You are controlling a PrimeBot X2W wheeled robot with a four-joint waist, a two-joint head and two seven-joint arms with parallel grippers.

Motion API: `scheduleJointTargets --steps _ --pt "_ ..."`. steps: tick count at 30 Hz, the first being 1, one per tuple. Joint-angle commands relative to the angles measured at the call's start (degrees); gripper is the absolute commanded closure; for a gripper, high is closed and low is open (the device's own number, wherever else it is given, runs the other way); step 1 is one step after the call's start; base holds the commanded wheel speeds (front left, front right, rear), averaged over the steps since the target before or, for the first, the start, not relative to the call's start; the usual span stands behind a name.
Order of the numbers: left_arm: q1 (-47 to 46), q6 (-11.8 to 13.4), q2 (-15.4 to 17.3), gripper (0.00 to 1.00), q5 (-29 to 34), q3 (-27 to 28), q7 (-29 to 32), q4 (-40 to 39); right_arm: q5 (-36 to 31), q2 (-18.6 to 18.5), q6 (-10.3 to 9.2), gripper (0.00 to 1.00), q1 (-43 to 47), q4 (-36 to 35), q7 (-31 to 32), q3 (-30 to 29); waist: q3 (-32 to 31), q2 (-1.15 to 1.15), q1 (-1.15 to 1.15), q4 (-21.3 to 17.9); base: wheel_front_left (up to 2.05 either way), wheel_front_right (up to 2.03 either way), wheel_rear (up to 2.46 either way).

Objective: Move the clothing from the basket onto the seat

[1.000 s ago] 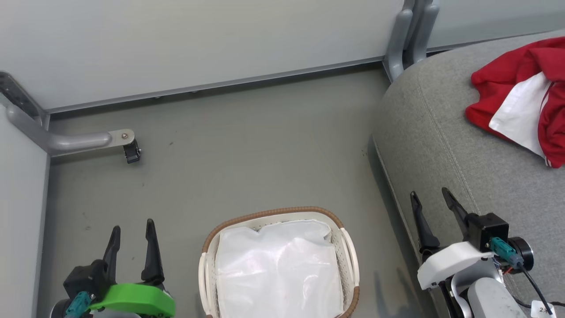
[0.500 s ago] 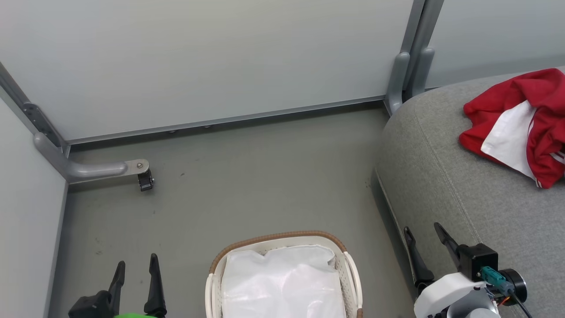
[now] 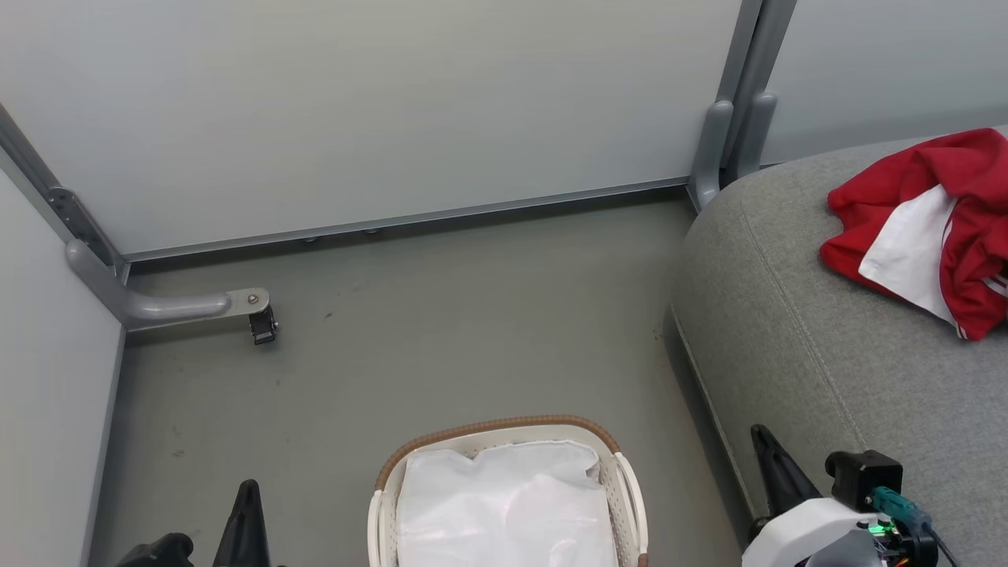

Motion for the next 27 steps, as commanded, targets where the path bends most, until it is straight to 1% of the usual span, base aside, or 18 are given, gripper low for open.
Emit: scheduleJointTargets --steps 1,15,27 --pt "-1.41 -0.06 0.14 1.0 -2.48 0.52 0.57 -1.12 2.85 -0.17 -0.01 1.0 -0.95 -1.29 0.69 -0.58 0.0 0.0 0.0 -0.02 0.0 0.0 0.0" --pt "-3.15 -0.15 0.2 1.0 -14.63 1.5 4.05 -2.4 16.73 -0.25 -0.01 1.0 -1.52 -2.9 4.26 -2.5 -0.09 0.0 0.0 -0.13 0.0 0.0 0.0" --pt "-4.52 -0.23 0.25 1.0 -23.64 2.33 6.7 -3.24 26.99 -0.32 -0.02 1.0 -1.97 -4.06 6.91 -3.9 -0.17 0.0 0.0 -0.23 0.0 0.0 0.0"
